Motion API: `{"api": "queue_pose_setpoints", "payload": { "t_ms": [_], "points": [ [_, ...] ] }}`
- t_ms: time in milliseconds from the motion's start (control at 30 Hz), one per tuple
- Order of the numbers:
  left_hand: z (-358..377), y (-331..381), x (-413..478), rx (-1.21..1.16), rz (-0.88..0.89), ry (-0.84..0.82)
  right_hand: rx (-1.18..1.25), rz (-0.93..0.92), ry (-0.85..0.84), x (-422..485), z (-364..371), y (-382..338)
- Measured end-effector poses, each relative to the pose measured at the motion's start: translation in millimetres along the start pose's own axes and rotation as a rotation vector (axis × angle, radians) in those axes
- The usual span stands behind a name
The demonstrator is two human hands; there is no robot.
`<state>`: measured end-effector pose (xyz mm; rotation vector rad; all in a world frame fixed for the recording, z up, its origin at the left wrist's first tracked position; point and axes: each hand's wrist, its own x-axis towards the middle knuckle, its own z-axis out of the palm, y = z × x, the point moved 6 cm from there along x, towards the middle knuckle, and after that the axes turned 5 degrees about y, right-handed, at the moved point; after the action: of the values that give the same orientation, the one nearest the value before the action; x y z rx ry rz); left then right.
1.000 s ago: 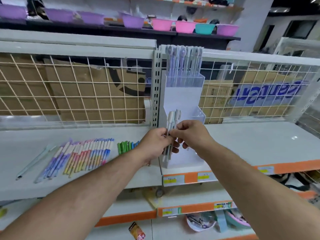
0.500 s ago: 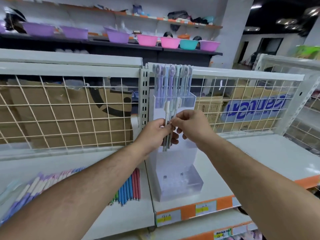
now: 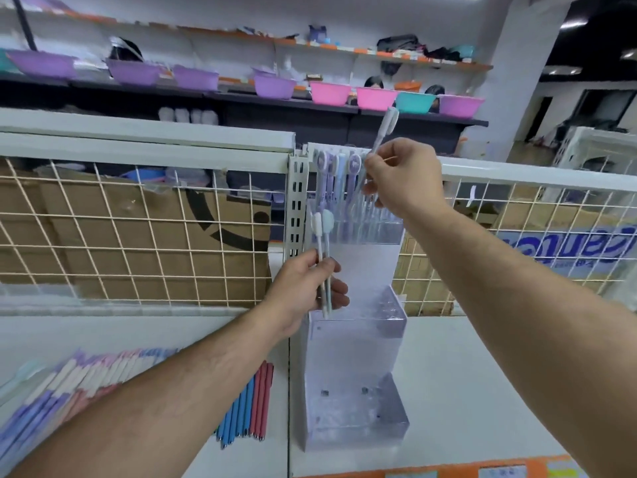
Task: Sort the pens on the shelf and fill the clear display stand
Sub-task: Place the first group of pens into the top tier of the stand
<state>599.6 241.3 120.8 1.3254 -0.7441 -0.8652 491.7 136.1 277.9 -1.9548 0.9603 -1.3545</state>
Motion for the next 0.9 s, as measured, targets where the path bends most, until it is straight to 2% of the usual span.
{"api": "queue_pose_setpoints", "payload": {
  "t_ms": [233, 400, 600, 767, 900],
  "points": [
    [-2.6, -4.1, 1.9, 0.034, 0.024, 0.041, -0.097, -0.031, -0.048, 1.6, 16.7, 10.7],
    [-2.1, -2.5, -1.7, 0.030, 0.036, 0.039, -0.289, -0.064, -0.182, 0.5, 32.0, 18.0],
    [-2.4, -2.9, -2.5, 0.041, 0.050, 0.020, -0.436, -0.143, -0.199, 1.8, 35.0, 16.1],
    [-2.5, -2.4, -3.0, 0.036, 0.054, 0.011, -0.595, -0.186, -0.286, -3.6, 40.7, 15.7],
    [-2.4, -2.0, -4.2, 0.025, 0.054, 0.004, -0.570, -0.141, -0.252, -16.4, 31.7, 16.5]
  ]
}}
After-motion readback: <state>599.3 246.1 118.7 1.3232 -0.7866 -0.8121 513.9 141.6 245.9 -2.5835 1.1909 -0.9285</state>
